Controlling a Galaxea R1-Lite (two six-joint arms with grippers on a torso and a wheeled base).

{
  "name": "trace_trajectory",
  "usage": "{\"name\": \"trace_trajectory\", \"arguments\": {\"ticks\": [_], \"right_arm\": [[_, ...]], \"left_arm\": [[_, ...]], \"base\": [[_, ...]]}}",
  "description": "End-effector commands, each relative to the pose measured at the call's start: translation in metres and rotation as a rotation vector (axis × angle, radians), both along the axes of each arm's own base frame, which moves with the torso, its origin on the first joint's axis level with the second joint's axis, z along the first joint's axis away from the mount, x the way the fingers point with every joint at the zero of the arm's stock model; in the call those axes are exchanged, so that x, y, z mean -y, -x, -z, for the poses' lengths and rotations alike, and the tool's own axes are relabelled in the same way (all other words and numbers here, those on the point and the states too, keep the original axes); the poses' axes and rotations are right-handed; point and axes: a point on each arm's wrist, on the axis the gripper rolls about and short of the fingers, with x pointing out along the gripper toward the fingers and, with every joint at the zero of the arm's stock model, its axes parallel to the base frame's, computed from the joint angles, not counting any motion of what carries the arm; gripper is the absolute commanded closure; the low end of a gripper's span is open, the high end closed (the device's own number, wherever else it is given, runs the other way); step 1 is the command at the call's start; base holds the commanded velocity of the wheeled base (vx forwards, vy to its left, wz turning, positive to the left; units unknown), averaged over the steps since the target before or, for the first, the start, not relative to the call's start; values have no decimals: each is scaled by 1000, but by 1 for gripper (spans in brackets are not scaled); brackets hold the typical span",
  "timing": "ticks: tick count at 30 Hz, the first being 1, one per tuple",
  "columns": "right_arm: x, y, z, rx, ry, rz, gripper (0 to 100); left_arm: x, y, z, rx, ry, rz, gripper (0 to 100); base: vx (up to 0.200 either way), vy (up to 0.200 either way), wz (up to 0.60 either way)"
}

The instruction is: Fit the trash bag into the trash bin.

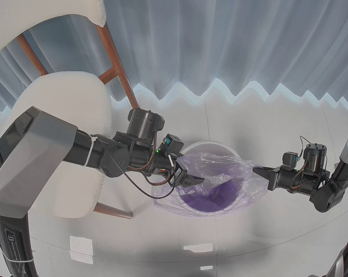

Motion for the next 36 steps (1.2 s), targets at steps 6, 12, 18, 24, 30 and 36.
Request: {"name": "trace_trajectory", "arguments": {"ticks": [6,12,18,24,30,36], "right_arm": [[0,0,0,0,-1,2,100],[0,0,0,0,-1,2,100],[0,0,-1,2,-1,2,100],[2,0,0,1,-2,7,100],[4,-6,-7,35,-16,17,100],[5,-28,-21,124,-44,28,100]], "left_arm": [[-2,-1,-21,54,-25,35,0],[-4,-3,-19,52,-34,23,100],[-4,-3,-16,45,-37,22,100],[-5,-7,-15,59,-32,13,100],[-1,-14,-37,132,7,1,100],[-6,-22,-41,152,14,-23,100]], "base": [[0,0,0],[0,0,0],[0,0,0],[0,0,0],[0,0,0],[0,0,0]]}}
